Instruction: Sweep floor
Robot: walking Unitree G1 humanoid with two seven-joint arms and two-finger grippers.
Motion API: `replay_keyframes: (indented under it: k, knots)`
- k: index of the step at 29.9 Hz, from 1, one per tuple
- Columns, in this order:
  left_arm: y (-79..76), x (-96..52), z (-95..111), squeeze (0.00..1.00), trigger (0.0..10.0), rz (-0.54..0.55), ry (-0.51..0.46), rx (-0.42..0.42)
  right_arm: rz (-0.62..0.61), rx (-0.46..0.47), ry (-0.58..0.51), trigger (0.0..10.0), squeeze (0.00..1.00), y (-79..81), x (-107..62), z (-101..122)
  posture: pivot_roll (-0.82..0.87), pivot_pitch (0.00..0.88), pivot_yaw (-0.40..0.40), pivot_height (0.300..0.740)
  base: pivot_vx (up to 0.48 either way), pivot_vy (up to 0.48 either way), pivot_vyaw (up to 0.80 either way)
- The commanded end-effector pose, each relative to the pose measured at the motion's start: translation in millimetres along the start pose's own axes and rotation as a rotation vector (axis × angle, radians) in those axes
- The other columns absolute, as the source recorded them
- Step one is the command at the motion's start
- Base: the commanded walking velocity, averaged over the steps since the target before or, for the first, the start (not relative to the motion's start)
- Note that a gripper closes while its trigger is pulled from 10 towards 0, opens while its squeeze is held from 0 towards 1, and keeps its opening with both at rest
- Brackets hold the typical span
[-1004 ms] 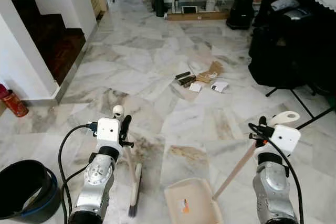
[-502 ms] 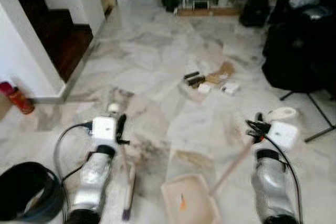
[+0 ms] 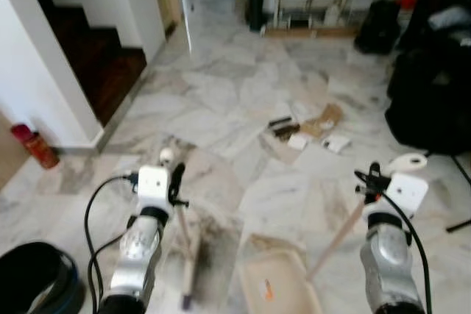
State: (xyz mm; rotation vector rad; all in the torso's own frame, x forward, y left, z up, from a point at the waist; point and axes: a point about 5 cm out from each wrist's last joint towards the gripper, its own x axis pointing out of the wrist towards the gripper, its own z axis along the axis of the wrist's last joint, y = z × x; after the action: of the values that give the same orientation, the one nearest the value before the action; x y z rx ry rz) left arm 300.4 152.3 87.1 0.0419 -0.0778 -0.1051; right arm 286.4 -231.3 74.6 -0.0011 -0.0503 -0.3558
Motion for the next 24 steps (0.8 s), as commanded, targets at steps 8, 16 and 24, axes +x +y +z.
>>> replay_keyframes:
  k: [8,16,24]
  knots:
    - [9.9,1.6,8.7,0.0,10.0,0.017,-0.043,0.032,0.052,0.002,-0.045,10.0,0.0,14.6,2.0,7.8,0.0,0.0,0.001,0.74,0.345,0.0,0.0]
    - [8.2,0.2,5.9,0.0,10.0,0.018,-0.037,0.026,0.059,-0.009,-0.054,10.0,0.0,11.6,4.2,9.7,-0.01,0.0,-0.004,0.74,0.343,0.0,0.0]
    - [9.6,0.8,5.4,0.0,10.0,0.017,-0.035,0.025,0.054,-0.006,-0.063,10.0,0.0,15.3,7.1,12.5,-0.03,0.0,0.012,0.74,0.344,0.0,0.0]
